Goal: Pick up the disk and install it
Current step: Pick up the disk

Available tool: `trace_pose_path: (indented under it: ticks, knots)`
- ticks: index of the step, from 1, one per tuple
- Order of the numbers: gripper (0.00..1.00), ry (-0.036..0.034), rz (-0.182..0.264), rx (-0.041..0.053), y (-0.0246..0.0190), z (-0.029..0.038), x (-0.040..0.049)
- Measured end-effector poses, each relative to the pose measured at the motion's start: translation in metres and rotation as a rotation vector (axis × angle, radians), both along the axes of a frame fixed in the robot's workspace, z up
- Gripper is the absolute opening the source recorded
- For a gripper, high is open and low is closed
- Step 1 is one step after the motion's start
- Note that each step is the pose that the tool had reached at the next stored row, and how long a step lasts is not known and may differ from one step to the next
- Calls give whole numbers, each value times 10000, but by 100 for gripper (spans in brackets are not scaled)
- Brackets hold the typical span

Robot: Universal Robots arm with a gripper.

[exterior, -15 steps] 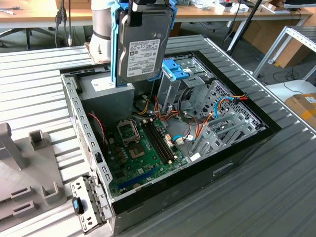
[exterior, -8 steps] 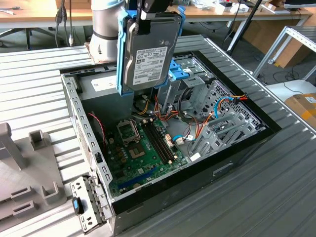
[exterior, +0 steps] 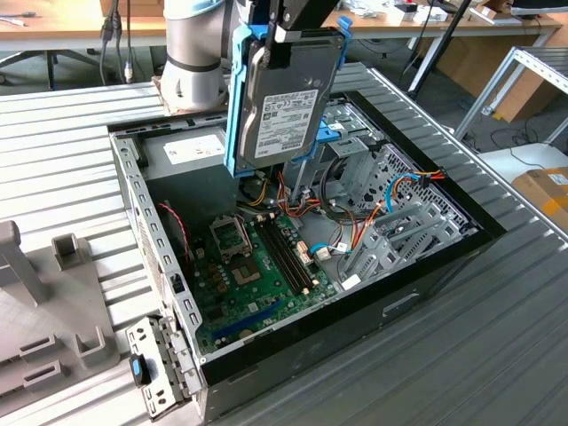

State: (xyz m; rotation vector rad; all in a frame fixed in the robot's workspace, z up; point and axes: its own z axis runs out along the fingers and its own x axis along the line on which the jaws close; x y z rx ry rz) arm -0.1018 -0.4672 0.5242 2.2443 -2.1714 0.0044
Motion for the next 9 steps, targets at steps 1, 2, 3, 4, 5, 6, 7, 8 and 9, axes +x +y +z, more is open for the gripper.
trace_pose_path:
  ticks: [1, 2, 3, 4, 5, 6, 7, 8, 9]
  knots:
    - [36, 0, -3, 0, -21, -1, 11]
    - [36, 0, -5, 1, -41, -2, 18]
    - [36, -1, -7, 2, -60, -3, 23]
    - [36, 0, -9, 1, -85, -3, 28]
    - [36, 0, -13, 0, -134, -4, 36]
    - [36, 0, -16, 1, -177, -5, 42]
    - [36, 0, -18, 2, -207, -6, 46]
    - [36, 0, -21, 2, -237, -7, 49]
    - [36, 1, -25, 0, -279, -8, 54]
